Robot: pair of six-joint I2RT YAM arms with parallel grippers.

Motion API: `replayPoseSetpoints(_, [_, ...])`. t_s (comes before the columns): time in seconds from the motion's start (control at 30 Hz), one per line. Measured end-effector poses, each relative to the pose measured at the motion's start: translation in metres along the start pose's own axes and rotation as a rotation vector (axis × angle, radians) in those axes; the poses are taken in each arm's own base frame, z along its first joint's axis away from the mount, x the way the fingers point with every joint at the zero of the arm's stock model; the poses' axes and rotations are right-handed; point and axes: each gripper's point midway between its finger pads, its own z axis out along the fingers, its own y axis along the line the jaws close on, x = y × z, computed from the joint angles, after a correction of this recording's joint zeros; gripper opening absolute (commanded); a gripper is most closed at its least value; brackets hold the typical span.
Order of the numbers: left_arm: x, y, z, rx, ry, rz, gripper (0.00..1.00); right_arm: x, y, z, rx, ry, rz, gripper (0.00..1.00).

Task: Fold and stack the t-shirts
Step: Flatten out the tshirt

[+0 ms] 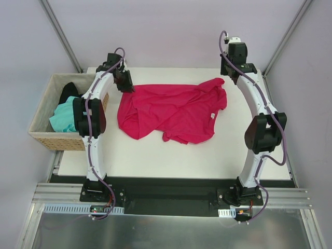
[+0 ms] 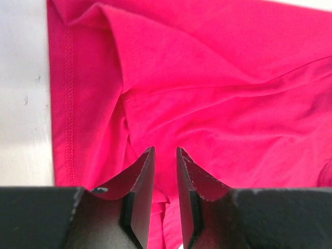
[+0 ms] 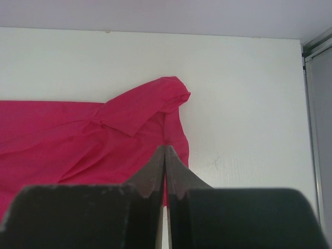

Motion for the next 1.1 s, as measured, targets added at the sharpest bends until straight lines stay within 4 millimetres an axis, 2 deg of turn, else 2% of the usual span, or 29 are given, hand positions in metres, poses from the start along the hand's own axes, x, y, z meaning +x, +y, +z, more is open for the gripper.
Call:
replayPoseSetpoints(0.23, [0.016, 0.016, 0.008, -0.053, 0.034, -0.016, 0.23, -0.026, -0.007, -0.028, 0.012, -0.069, 0.013, 0.02])
replayPoseSetpoints(0.63, [0.017, 0.019, 0.01, -0.067, 0.037, -0.02, 0.24, -0.054, -0.014, -0.065, 0.013, -0.153, 0.024, 0.02])
replayPoseSetpoints(0.93, [0.023, 0.028, 0.032, -0.079, 0.069, -0.039, 0.23, -0.089, -0.024, -0.122, 0.011, -0.277, 0.046, 0.04])
replayPoseSetpoints(1.1, [0.022, 0.031, 0.041, -0.081, 0.075, -0.042, 0.23, -0.095, -0.025, -0.132, 0.01, -0.298, 0.049, 0.04])
